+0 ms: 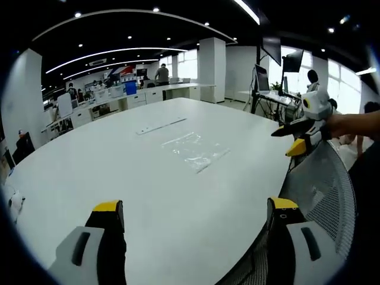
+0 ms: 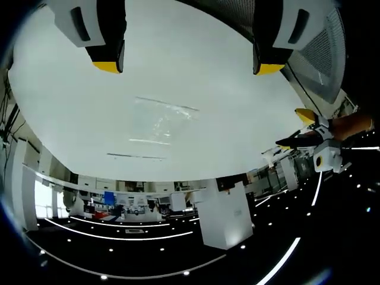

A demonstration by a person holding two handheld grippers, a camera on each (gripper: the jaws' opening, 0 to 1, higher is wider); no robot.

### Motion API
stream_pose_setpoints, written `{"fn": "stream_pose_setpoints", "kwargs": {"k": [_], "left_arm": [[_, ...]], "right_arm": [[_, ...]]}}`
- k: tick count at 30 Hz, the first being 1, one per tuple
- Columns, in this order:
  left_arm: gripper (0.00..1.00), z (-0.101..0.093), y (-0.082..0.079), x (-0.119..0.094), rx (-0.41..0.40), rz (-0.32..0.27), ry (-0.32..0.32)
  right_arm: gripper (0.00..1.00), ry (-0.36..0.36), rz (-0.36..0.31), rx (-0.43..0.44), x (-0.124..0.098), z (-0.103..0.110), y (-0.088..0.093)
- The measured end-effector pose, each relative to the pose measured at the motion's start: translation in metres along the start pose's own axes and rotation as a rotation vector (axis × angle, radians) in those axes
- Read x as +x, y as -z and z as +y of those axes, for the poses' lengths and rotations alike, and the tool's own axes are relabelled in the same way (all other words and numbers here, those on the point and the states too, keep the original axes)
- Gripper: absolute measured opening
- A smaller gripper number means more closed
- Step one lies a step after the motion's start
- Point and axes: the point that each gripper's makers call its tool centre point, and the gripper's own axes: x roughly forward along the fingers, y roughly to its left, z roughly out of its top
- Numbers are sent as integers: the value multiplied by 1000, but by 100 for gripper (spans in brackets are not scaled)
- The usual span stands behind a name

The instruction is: Open the resealable bag by pulling the two sides of the seal apart until the entire bag opening is separated and visibly accessible.

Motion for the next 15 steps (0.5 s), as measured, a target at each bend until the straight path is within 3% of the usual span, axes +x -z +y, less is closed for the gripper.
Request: {"fn": "stream_pose_setpoints", "kwargs": {"k": [15], "left_arm": [[97, 0, 0, 3, 4, 12, 4]], "right_arm": [[89, 5, 2, 5, -1, -2, 1]]}}
